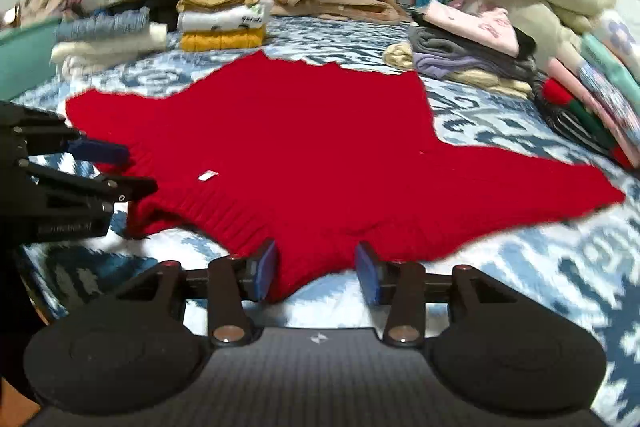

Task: Fold clothes
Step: 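Spread the red sweater flat on the bed with both grippers, then grasp a sleeve of the red sweater with the left gripper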

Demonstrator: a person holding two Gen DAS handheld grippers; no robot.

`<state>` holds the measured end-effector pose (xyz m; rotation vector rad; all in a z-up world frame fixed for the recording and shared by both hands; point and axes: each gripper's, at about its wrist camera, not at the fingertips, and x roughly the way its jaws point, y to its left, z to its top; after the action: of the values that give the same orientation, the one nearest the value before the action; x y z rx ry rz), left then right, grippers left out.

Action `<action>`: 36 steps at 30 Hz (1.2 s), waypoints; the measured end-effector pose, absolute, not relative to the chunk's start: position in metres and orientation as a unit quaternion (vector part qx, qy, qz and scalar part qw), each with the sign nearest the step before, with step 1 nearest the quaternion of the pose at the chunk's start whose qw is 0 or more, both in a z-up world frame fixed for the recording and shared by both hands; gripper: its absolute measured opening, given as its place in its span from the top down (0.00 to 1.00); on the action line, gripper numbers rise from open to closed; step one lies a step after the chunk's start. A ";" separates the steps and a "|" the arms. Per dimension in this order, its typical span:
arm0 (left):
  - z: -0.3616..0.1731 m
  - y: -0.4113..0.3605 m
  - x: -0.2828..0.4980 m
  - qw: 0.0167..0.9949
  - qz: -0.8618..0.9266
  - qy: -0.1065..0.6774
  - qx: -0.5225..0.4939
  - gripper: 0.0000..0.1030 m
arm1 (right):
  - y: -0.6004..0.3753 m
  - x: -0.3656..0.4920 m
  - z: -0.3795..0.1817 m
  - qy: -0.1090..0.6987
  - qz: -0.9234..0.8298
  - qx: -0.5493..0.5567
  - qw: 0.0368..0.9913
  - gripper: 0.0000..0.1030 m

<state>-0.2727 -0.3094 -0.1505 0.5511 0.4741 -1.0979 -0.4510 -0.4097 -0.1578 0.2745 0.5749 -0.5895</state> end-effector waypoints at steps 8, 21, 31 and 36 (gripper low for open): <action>-0.133 -0.300 -0.288 0.803 -0.529 0.190 0.198 0.62 | -0.432 -0.490 -0.148 0.190 -0.316 0.189 0.910 0.51; -0.153 -0.324 -0.296 0.760 -0.541 0.234 0.273 0.61 | -0.415 -0.458 -0.165 0.274 -0.240 0.127 0.923 0.46; -0.130 -0.376 -0.332 0.728 -0.586 0.207 0.291 0.54 | -0.492 -0.540 -0.151 0.114 -0.332 0.302 0.886 0.36; -0.116 -0.433 -0.371 0.693 -0.624 0.175 0.316 0.53 | -0.536 -0.582 -0.161 0.035 -0.367 0.385 0.846 0.35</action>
<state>-0.3706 -0.4333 -0.1158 0.7054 0.3912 -1.3949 -0.5821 -0.5364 -0.1611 0.8130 0.0742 -0.7749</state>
